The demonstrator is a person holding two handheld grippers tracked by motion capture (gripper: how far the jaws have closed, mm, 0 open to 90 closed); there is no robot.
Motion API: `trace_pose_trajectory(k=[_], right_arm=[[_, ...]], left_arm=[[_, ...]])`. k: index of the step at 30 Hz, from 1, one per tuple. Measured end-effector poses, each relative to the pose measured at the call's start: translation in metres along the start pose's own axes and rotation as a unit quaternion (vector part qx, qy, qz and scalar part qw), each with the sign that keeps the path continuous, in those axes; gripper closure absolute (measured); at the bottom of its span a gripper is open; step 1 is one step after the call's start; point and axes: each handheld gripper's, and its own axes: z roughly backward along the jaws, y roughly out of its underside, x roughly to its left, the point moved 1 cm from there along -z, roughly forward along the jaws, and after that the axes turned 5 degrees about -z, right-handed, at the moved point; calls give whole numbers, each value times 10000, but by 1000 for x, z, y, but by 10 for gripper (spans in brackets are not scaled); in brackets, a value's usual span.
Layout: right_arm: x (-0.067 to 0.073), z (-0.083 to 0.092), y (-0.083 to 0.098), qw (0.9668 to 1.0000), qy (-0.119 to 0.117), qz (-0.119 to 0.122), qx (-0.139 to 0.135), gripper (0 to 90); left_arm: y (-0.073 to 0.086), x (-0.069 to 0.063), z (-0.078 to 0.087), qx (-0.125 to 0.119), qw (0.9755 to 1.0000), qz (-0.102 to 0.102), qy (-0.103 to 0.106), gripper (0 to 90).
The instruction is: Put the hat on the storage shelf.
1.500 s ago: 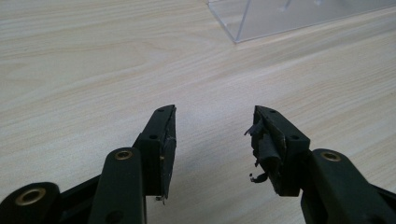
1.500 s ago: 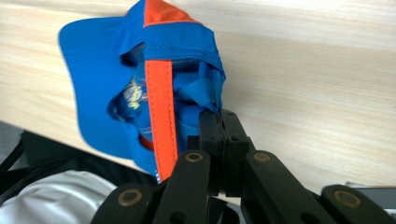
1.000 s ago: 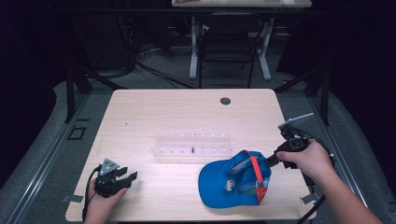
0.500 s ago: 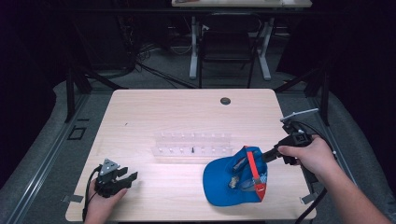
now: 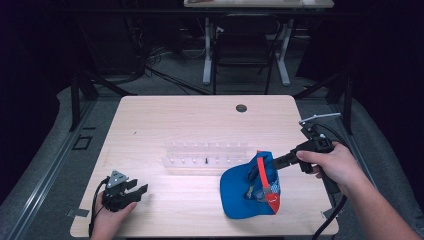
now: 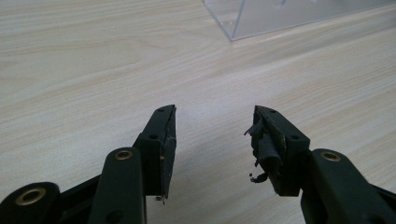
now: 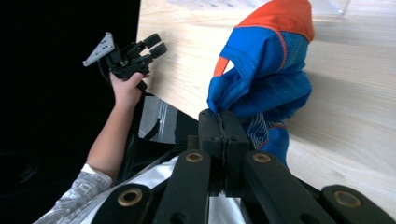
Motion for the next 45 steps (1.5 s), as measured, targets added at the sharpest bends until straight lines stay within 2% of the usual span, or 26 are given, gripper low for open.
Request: trace_pose_trajectory(k=[2,3,7,17,27,37,38,45], right_arm=[[0,0,0,10000,-52,34,45,900],[2,-1,-1,9998,-191,35,14,900],[8,-1,-1,9988,-497,45,10,900],[24,-5,-5,9949,-981,242,-19,900],[41,-1,-9,9918,-1220,357,-107,900],[46,12,-11,9880,-1456,419,-295,900],[47,13,-11,9872,-1494,416,-381,900],[51,14,-16,9860,-1556,433,-417,900]], left_arm=[[0,0,0,1,10000,6,-2,506],[0,0,-1,4,10000,2,0,506],[0,0,-1,11,10000,-4,-11,505],[1,0,-2,31,10000,1,-4,503],[1,-1,-2,28,10000,-11,-25,504],[-1,-4,-2,0,10000,-43,43,498],[-1,-5,-3,-10,10000,-44,28,498],[-1,-6,-2,-19,10000,-54,59,492]])
